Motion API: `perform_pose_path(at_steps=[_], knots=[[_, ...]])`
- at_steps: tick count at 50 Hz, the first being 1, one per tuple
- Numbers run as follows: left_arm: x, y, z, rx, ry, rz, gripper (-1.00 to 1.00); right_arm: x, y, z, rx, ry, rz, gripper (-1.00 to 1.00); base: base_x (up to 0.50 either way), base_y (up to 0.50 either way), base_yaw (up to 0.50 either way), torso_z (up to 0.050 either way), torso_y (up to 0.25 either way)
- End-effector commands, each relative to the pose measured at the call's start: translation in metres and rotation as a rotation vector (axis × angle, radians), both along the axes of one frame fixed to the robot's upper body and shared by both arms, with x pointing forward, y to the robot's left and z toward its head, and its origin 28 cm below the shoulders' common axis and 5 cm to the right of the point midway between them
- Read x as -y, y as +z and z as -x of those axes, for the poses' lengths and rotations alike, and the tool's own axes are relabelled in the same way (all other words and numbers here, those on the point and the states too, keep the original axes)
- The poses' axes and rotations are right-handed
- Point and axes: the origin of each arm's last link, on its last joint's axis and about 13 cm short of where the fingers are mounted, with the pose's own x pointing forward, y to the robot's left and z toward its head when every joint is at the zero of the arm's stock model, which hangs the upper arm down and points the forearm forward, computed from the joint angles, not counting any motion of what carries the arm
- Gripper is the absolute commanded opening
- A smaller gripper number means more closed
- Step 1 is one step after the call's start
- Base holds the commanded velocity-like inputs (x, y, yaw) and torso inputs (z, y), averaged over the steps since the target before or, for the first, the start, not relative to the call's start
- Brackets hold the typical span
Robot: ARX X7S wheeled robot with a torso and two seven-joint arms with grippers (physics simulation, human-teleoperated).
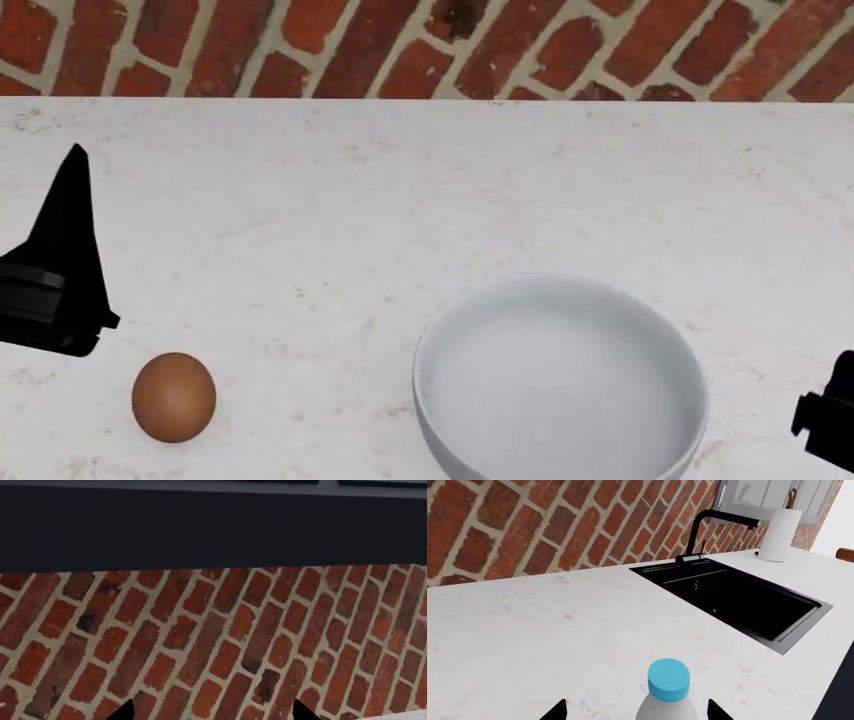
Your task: Place the eggs and milk next to the bowl.
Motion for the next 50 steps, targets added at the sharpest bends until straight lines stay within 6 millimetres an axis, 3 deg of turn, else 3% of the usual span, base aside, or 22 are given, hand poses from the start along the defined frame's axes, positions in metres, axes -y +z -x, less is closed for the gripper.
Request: perform_pose_path(at_steps=[1, 50], knots=[[0.000, -0.002, -0.001, -0.005, 0.001, 0.001, 1.00, 0.007, -0.005, -0.013, -0.033, -0.015, 0.016, 1.00, 0.00, 0.00, 0.00, 0.000, 0.000], [-0.003, 0.000, -0.003, -0.003, 0.013, 0.002, 1.00, 0.035, -0.026, -0.037, -0.107, -0.106, 0.002, 1.00, 0.00, 0.00, 0.00, 0.000, 0.000]])
